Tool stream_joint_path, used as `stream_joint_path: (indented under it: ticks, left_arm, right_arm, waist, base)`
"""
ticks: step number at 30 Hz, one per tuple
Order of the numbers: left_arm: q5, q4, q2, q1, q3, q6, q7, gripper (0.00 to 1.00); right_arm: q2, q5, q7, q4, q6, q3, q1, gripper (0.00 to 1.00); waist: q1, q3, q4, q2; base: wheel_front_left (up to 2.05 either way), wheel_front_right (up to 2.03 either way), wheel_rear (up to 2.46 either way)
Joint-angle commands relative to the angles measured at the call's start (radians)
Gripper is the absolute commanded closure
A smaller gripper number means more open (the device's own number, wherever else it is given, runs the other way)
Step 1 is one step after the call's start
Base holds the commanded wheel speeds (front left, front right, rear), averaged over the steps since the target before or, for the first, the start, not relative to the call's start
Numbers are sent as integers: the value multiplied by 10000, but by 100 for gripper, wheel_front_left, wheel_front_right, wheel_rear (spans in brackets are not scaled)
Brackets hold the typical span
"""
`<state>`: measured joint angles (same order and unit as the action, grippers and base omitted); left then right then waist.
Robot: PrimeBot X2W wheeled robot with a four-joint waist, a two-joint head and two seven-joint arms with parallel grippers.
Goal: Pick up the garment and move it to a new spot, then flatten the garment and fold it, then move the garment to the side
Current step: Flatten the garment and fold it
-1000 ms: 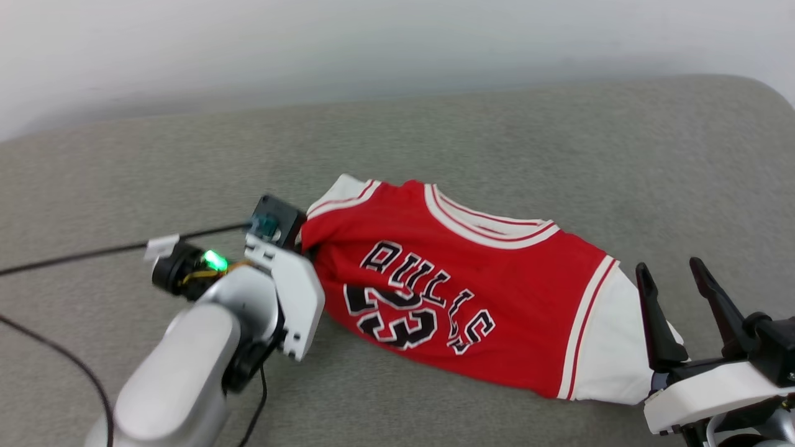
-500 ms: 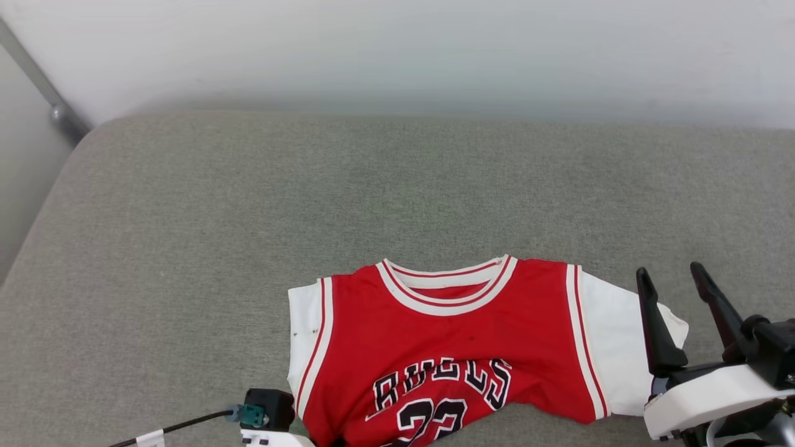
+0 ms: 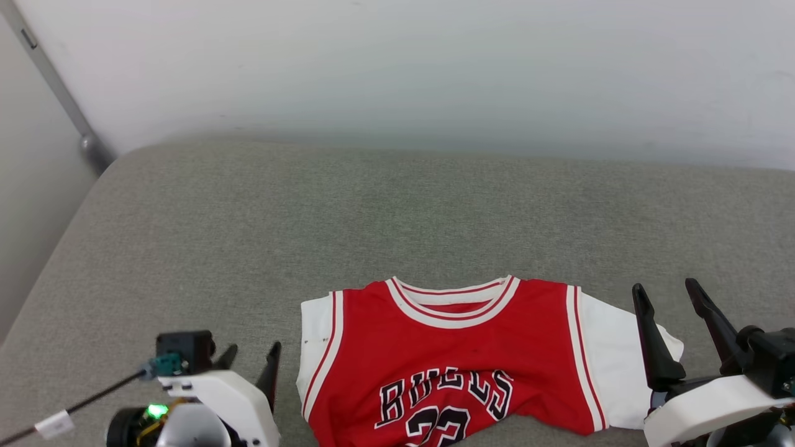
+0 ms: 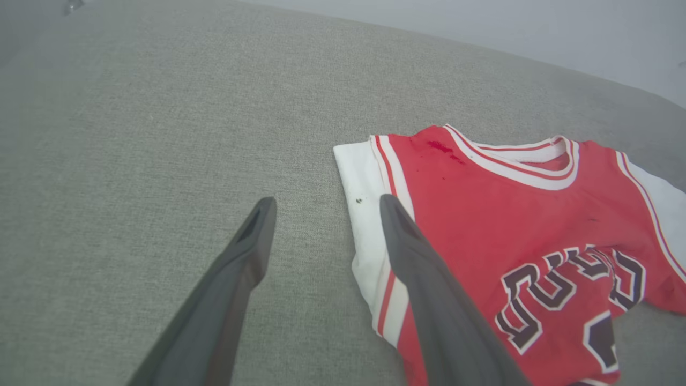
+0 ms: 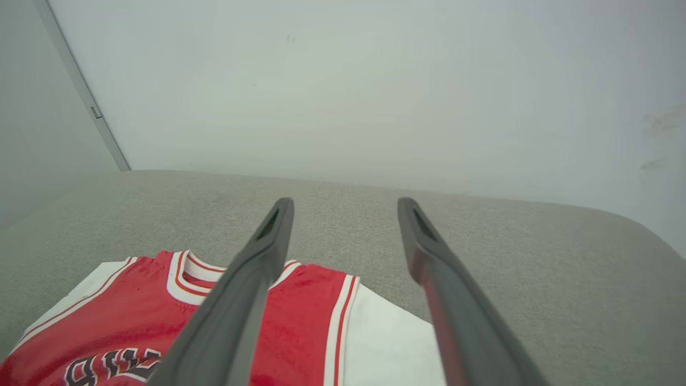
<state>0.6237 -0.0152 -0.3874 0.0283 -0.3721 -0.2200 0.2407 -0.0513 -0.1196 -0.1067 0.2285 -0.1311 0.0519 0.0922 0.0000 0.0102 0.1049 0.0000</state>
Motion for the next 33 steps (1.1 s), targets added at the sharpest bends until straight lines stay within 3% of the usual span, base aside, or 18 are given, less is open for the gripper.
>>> stream_joint_path:
  ticks: [1, 7, 12, 13, 14, 15, 18, 23, 32, 33]
  left_arm:
    - [-42, 77, -134, 341, 138, 31, -16, 0]
    - [85, -154, -673, 1589, 275, 524, 629, 0]
    - [753, -1050, -1036, 2715, 22, 1544, 2033, 0]
    - [753, -1050, -1036, 2715, 22, 1544, 2033, 0]
    - [1115, -1546, -1116, 3030, -124, 2014, 2647, 0]
    - [1115, -1546, -1116, 3030, -124, 2014, 2647, 0]
    - [1535, -2617, -1228, 3544, -283, 2606, 3426, 0]
    - [1754, -3711, -1222, 3892, -416, 2875, 3878, 0]
    - [1869, -5087, -491, 4084, -1470, 3331, 4597, 0]
    - [1838, -5190, -406, 4063, -1622, 3368, 4709, 5]
  right_arm:
    - [15, -29, -17, 73, 7, -5, 106, 0]
    - [16, -86, -43, 184, 7, -69, -19, 0]
    - [16, -95, -41, 225, 7, -101, -326, 0]
    - [16, -95, -41, 225, 7, -101, -326, 0]
    - [16, -105, -7, 205, 5, -86, -420, 0]
    - [16, -105, -7, 205, 5, -86, -420, 0]
    - [15, -213, 76, 81, 5, -157, -601, 0]
    - [16, -286, 212, -49, 7, -228, -812, 0]
    - [16, -378, 419, -340, 7, -199, -1057, 0]
    - [17, -399, 427, -364, 5, -195, -1076, 0]
  waist:
    - [0, -10, -102, 0]
    - [0, 340, -391, 0]
    - [0, 954, -755, 0]
    - [0, 954, -755, 0]
    - [0, 1239, -890, 0]
    - [0, 1239, -890, 0]
    - [0, 1715, -1161, 0]
    - [0, 2051, -1396, 0]
    - [0, 2433, -1642, 0]
    - [0, 2449, -1653, 0]
  base:
    - [0, 0, 0]
    - [0, 0, 0]
    - [0, 0, 0]
    - [0, 0, 0]
    - [0, 0, 0]
    - [0, 0, 0]
    - [0, 0, 0]
    - [0, 0, 0]
    - [0, 0, 0]
    - [0, 0, 0]
